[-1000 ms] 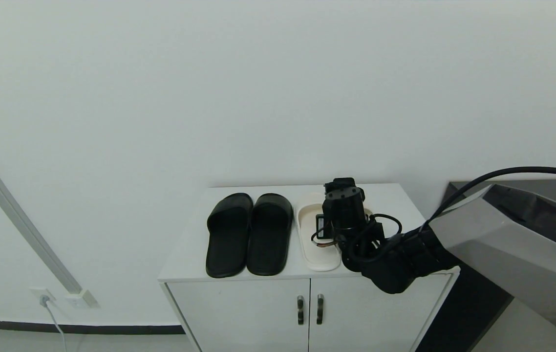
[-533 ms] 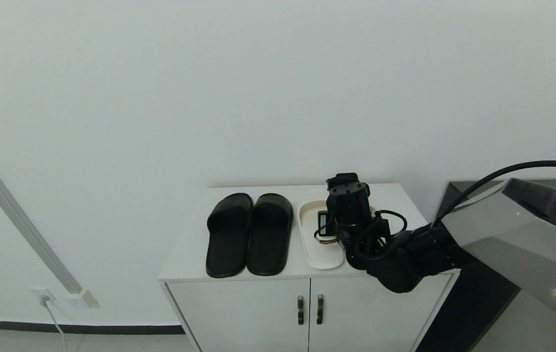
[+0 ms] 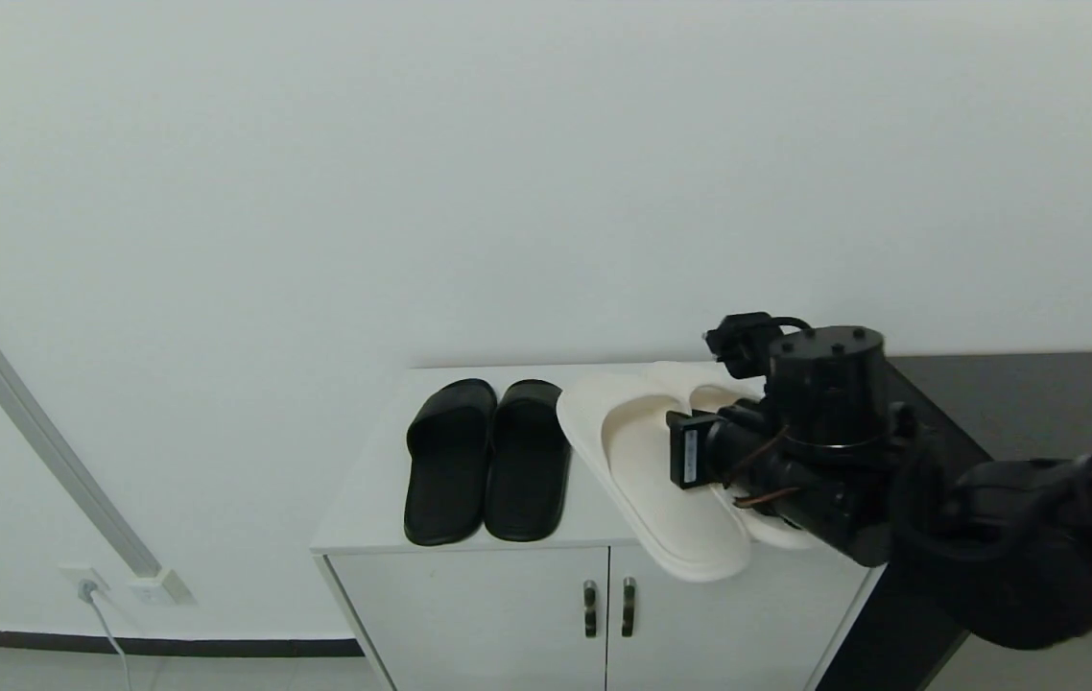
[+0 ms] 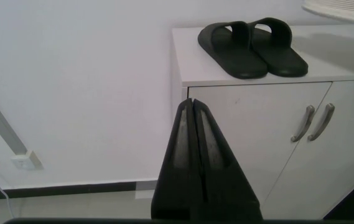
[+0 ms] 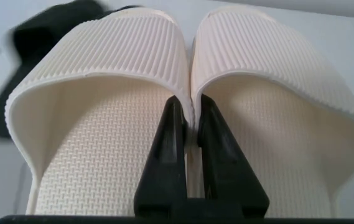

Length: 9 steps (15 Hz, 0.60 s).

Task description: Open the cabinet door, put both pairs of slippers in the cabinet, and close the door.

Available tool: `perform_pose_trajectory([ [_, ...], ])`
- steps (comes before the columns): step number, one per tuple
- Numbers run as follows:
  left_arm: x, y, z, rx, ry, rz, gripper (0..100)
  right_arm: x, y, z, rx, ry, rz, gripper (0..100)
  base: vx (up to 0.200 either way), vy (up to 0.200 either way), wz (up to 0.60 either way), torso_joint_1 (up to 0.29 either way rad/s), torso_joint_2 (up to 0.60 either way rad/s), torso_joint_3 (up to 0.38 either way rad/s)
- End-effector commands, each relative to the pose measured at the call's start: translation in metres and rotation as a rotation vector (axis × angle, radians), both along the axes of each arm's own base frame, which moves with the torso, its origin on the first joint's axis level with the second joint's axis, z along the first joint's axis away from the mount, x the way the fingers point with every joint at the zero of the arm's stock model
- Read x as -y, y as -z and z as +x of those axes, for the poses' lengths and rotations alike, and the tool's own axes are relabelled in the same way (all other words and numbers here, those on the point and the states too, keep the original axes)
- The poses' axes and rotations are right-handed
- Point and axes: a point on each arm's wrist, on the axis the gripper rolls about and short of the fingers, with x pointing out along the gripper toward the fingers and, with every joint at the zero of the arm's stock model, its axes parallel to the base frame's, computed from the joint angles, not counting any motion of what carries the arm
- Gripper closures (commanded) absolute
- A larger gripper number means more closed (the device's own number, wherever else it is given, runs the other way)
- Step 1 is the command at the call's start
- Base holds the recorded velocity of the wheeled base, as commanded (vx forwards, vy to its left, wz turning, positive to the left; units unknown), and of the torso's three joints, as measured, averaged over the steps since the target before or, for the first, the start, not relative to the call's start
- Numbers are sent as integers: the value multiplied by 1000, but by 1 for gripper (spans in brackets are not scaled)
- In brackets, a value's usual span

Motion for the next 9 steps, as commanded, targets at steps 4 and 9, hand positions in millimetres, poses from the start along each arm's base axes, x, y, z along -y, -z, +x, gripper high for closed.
perform_pose_trajectory([
  [4, 0, 0, 0, 0, 0, -5, 100, 30, -24, -57, 24, -196, 43, 100, 0, 0, 0, 0, 0, 0],
  [9, 0, 0, 0, 0, 0, -6, 100, 34, -19, -64, 10, -211, 30, 100, 0, 0, 0, 0, 0, 0],
])
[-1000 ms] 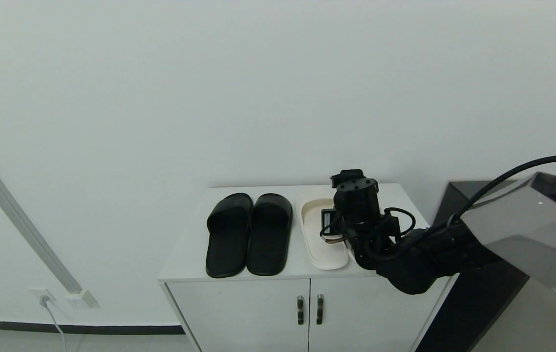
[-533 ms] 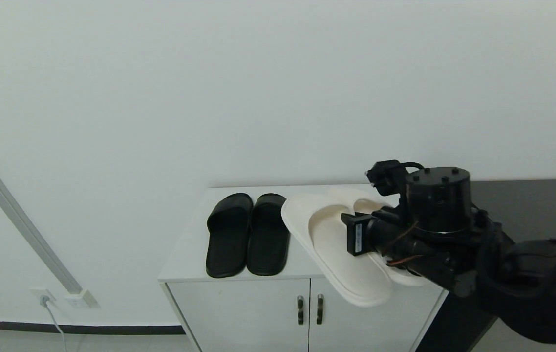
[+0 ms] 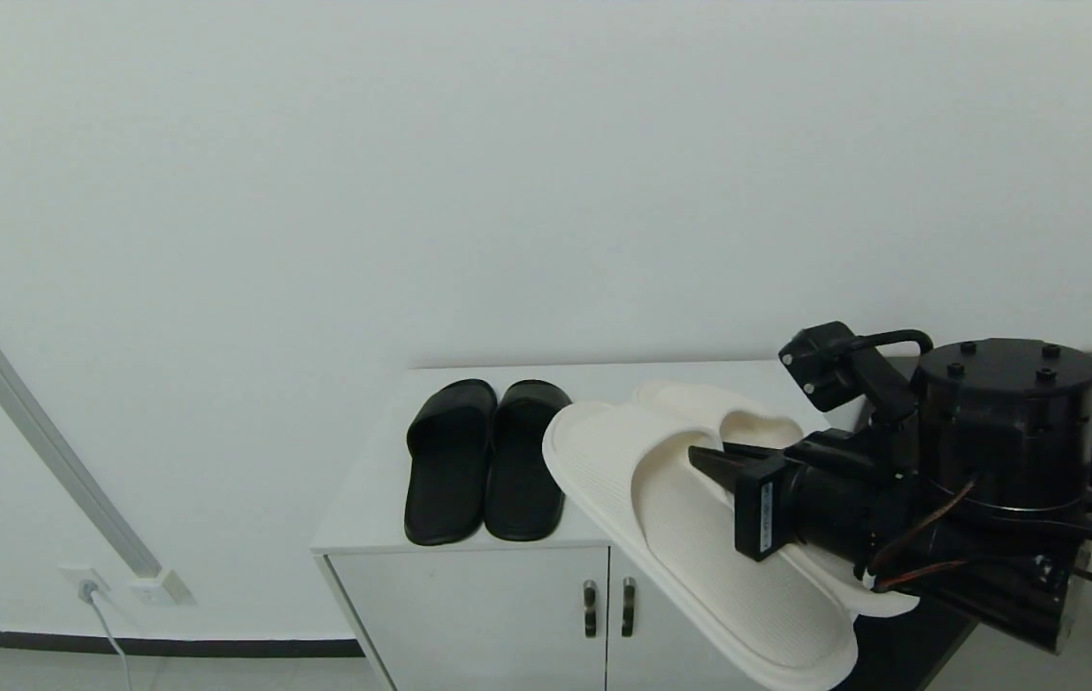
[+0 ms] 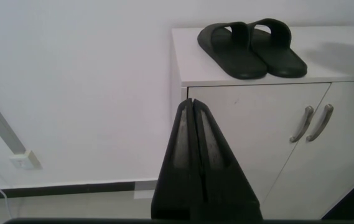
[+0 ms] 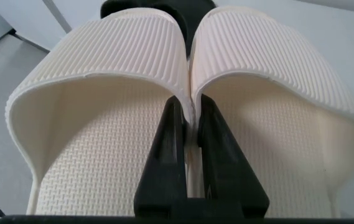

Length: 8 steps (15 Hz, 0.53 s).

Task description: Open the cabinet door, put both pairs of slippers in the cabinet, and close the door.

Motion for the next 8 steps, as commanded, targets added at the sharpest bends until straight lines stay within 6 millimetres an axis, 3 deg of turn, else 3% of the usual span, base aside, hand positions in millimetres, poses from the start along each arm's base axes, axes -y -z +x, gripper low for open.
perform_pose_trajectory([
  [1, 0, 0, 0, 0, 0, -4, 100, 4, 1, -8, -2, -13, -4, 100, 0, 0, 0, 0, 0, 0],
  [3, 0, 0, 0, 0, 0, -4, 100, 6, 0, -11, 2, -17, -2, 100, 0, 0, 0, 0, 0, 0],
  [8, 0, 0, 0, 0, 0, -4, 100, 6, 4, -15, 2, -31, -26, 100, -200, 0, 0, 0, 5, 0],
])
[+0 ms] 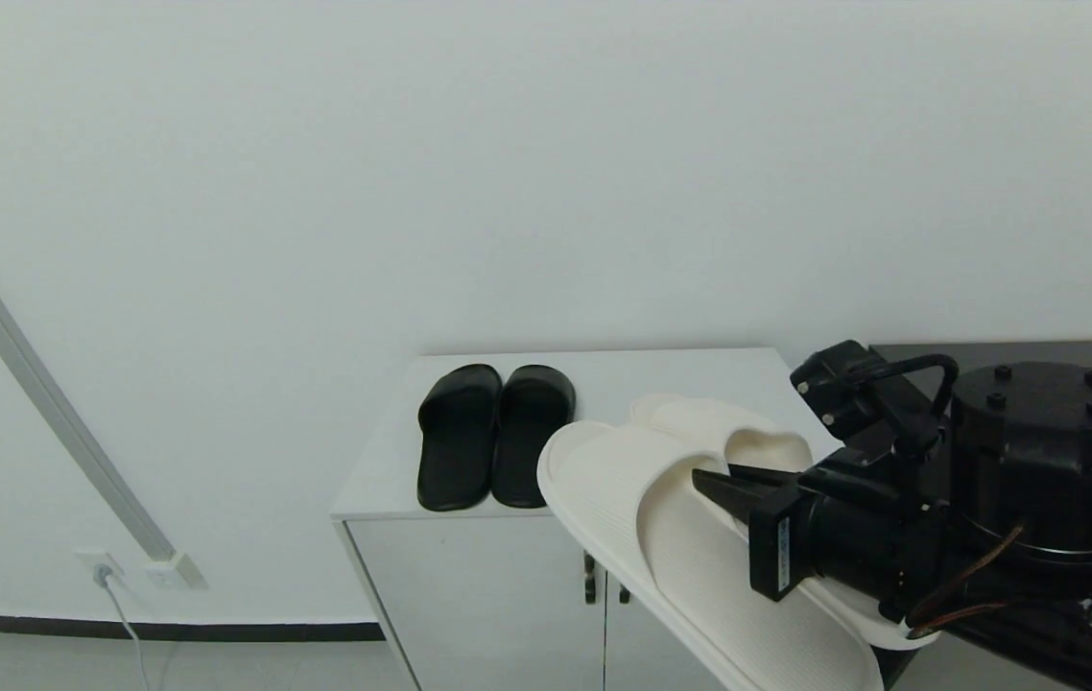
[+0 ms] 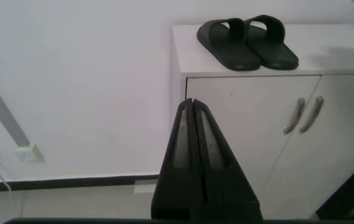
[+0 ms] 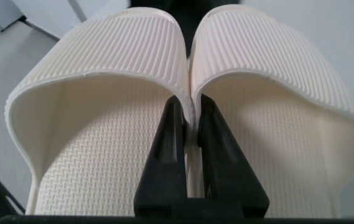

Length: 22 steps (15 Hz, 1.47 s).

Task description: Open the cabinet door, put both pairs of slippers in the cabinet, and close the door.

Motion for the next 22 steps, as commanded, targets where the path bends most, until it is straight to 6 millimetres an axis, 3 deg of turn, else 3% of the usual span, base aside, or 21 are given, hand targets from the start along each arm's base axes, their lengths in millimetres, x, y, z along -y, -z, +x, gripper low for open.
perform_pose_trajectory([
  [1, 0, 0, 0, 0, 0, 0, 100, 1, 1, 0, -1, 2, -2, 100, -200, 0, 0, -17, -12, 7],
  [4, 0, 0, 0, 0, 0, 0, 100, 1, 4, -1, -5, 1, -5, 100, -200, 0, 0, 4, -1, 2],
  [22, 0, 0, 0, 0, -2, 5, 100, 9, 16, -6, -11, -5, -65, 100, 0, 0, 0, 0, 0, 0],
])
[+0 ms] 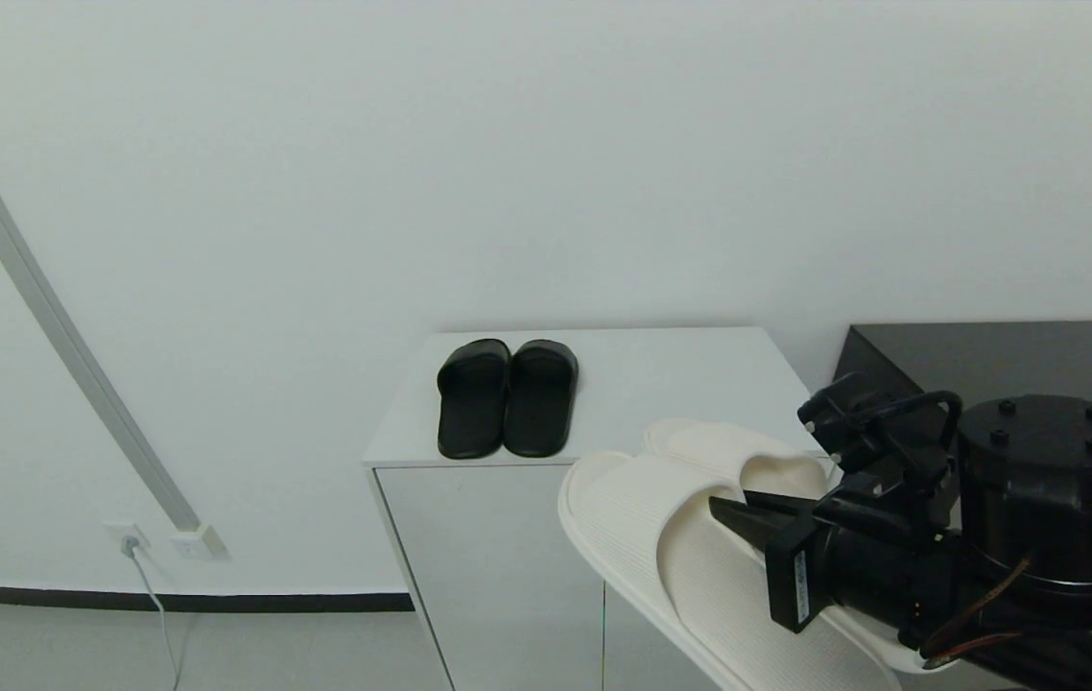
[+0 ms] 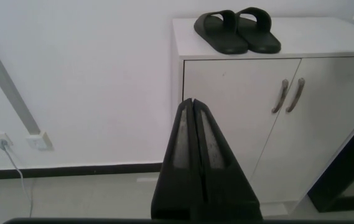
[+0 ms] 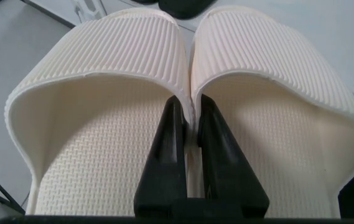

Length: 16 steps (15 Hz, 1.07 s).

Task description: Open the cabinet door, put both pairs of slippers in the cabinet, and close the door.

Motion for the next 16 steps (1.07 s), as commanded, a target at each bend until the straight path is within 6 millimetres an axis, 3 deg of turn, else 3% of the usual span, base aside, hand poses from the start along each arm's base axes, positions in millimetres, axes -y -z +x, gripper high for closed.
perform_pose_trajectory([
  [1, 0, 0, 0, 0, 0, -1, 100, 0, 1, 0, -2, 0, -2, 100, 0, 0, 0, 0, 0, 0],
  [4, 0, 0, 0, 0, 2, -1, 100, 0, 1, 0, -3, 0, -3, 100, 0, 0, 0, -133, 305, 175],
  [5, 0, 0, 0, 0, 3, 1, 0, 0, 1, -1, -4, -2, -4, 100, 0, 0, 0, -159, 378, 207],
  [16, 0, 0, 0, 0, 0, -4, 0, 2, 5, -2, -3, -5, -25, 100, 0, 0, 0, -208, 500, 290],
])
